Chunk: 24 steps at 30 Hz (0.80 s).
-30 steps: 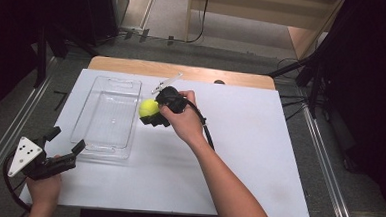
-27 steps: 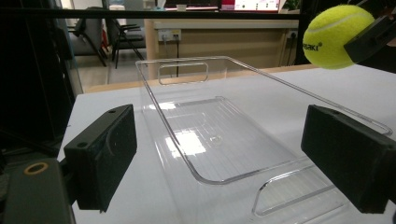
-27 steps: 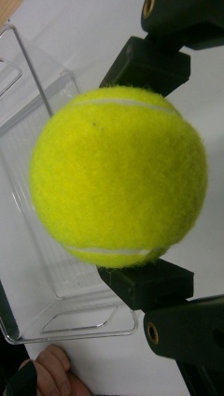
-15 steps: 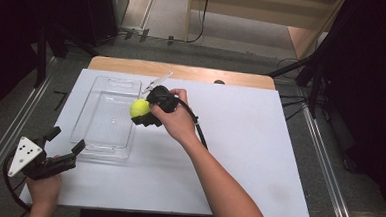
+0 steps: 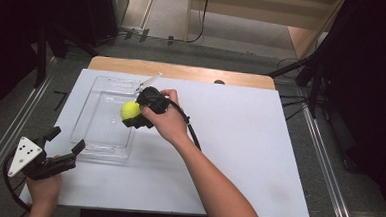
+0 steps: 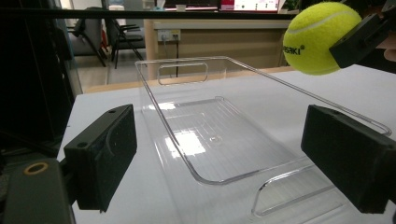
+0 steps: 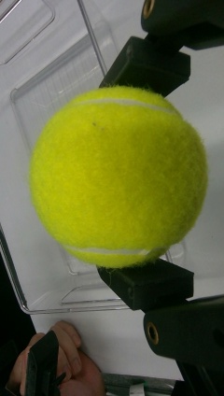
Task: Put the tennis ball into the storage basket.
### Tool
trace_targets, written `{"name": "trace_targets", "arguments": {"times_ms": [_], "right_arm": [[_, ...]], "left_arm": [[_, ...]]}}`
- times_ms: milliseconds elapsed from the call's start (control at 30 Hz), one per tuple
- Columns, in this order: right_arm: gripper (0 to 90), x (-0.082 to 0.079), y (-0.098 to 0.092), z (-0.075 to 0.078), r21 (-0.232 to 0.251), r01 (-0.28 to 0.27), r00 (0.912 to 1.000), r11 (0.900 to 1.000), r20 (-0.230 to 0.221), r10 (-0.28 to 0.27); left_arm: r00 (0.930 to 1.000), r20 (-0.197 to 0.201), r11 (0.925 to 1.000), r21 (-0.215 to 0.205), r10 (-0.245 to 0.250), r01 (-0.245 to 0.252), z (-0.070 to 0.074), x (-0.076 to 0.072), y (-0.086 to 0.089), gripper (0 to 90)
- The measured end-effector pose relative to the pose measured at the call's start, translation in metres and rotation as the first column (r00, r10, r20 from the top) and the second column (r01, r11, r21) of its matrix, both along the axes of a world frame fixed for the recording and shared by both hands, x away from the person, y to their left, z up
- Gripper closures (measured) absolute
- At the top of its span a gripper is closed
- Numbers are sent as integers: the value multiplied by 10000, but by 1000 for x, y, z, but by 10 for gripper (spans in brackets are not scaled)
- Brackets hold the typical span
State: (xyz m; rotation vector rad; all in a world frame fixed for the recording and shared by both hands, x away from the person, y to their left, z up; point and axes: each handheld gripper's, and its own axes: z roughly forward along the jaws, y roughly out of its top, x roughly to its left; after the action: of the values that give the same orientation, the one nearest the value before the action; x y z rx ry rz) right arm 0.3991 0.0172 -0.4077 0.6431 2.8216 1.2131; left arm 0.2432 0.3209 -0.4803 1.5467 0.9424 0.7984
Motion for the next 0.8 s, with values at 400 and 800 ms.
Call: {"name": "trace_targets", "arguments": {"times_ms": [400, 800], "right_arm": [[231, -2, 16, -3, 0, -329, 9995, 9995, -18, 329], [231, -5, 30, -9, -107, -550, 9983, 9984, -194, 548]], "left_arm": [[10000, 3, 10000, -21, 3, -3, 0, 0, 0, 111], [10000, 8, 10000, -15, 0, 0, 0, 0, 0, 111]]}}
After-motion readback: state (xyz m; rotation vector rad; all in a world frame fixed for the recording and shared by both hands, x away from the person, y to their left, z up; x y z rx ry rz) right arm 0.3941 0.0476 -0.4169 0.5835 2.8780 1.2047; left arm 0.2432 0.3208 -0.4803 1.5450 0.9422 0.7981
